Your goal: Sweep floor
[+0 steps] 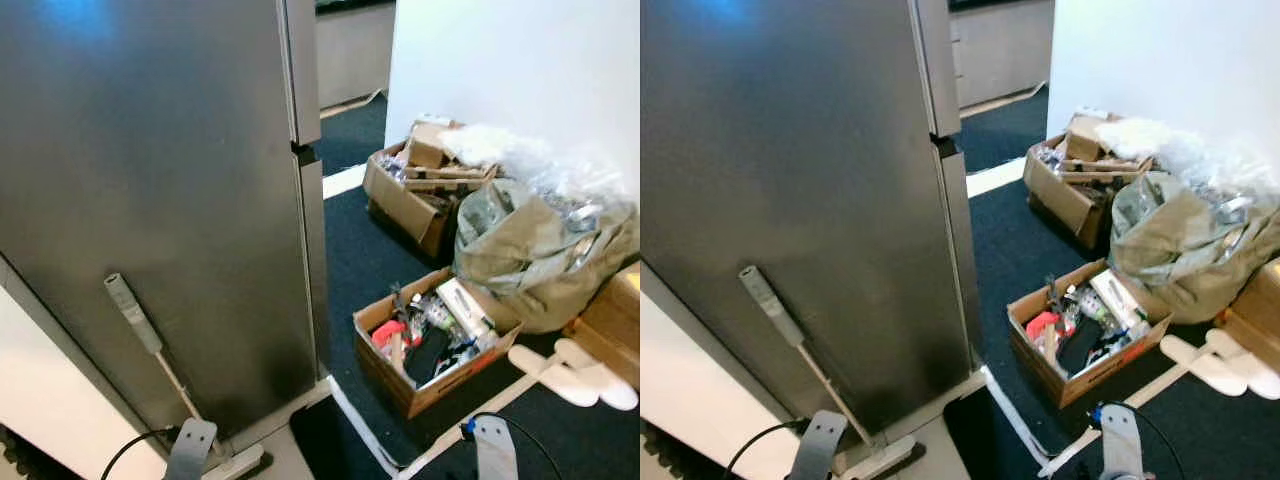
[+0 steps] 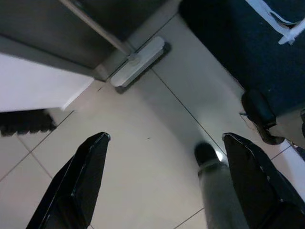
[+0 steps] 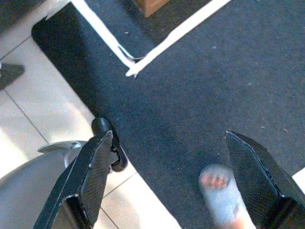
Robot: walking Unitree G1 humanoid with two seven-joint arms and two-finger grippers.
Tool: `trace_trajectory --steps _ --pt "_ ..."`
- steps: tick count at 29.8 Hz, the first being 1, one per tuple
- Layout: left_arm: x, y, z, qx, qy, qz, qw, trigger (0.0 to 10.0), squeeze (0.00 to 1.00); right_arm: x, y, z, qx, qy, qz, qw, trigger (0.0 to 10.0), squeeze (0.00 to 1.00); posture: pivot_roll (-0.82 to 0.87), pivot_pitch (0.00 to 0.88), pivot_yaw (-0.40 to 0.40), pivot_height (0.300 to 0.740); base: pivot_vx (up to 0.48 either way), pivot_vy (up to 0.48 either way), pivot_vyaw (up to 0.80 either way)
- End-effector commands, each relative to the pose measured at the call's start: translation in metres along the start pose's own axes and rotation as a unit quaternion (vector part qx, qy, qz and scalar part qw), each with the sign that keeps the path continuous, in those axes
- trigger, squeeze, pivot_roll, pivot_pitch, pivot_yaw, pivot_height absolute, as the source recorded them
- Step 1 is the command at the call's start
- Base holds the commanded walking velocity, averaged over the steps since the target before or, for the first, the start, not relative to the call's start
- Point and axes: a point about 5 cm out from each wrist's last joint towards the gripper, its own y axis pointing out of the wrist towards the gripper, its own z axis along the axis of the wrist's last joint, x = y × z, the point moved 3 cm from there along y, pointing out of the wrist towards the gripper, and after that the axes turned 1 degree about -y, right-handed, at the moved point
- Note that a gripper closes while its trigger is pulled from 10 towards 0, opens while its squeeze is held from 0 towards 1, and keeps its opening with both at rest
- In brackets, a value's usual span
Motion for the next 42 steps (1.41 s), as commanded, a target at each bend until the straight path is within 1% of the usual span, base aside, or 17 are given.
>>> trace_trajectory --steps 1,3,5,8,11,17,25,42 --pt "-0.002 -0.001 -0.006 -0.015 0.004 0.004 1.0 10.0 0.0 -0.009 0.0 -0.007 -0.007 0.003 0.012 1.0 10.0 0.0 -0.1 0.0 0.071 0.74 0.0 0.0 -0.8" --pt "-0.002 -0.001 -0.007 -0.016 0.004 0.003 1.0 10.0 0.0 -0.009 0.0 -0.006 -0.005 0.003 0.013 1.0 10.0 0.0 -0.1 0.0 0.071 0.74 0.0 0.0 -0.8" --pt "-0.003 -0.002 -0.011 -0.02 0.005 0.003 1.0 10.0 0.0 -0.01 0.0 -0.001 0.009 0.013 0.018 1.0 10.0 0.0 -0.1 0.0 0.071 0.74 0.0 0.0 -0.8" --pt "-0.006 -0.003 -0.015 -0.025 -0.002 0.004 1.0 10.0 0.0 -0.011 0.0 0.003 0.017 0.002 0.023 1.0 10.0 0.0 -0.1 0.0 0.071 0.74 0.0 0.0 0.0" --pt "-0.006 -0.003 -0.016 -0.027 -0.006 0.005 1.0 10.0 0.0 -0.01 0.0 0.003 0.016 0.002 0.023 1.0 10.0 0.0 -0.1 0.0 0.072 0.74 0.0 0.0 0.0" --pt "-0.003 -0.003 -0.018 -0.031 0.002 0.004 0.999 10.0 0.0 -0.009 0.0 -0.001 0.007 0.001 0.023 1.0 10.0 0.0 -0.1 0.0 0.069 0.74 -0.28 0.0 0.0" --pt "-0.003 -0.003 -0.019 -0.034 0.012 0.002 0.999 10.0 0.0 -0.01 0.0 -0.004 0.005 -0.001 0.024 1.0 10.0 0.0 -0.1 0.0 0.07 0.74 -0.279 0.0 0.0" --pt "-0.003 -0.004 -0.02 -0.032 0.018 0.002 0.999 10.0 0.0 -0.011 -0.001 -0.007 0.002 -0.001 0.024 1.0 10.0 0.0 -0.1 0.0 0.074 0.74 -0.287 0.0 0.0"
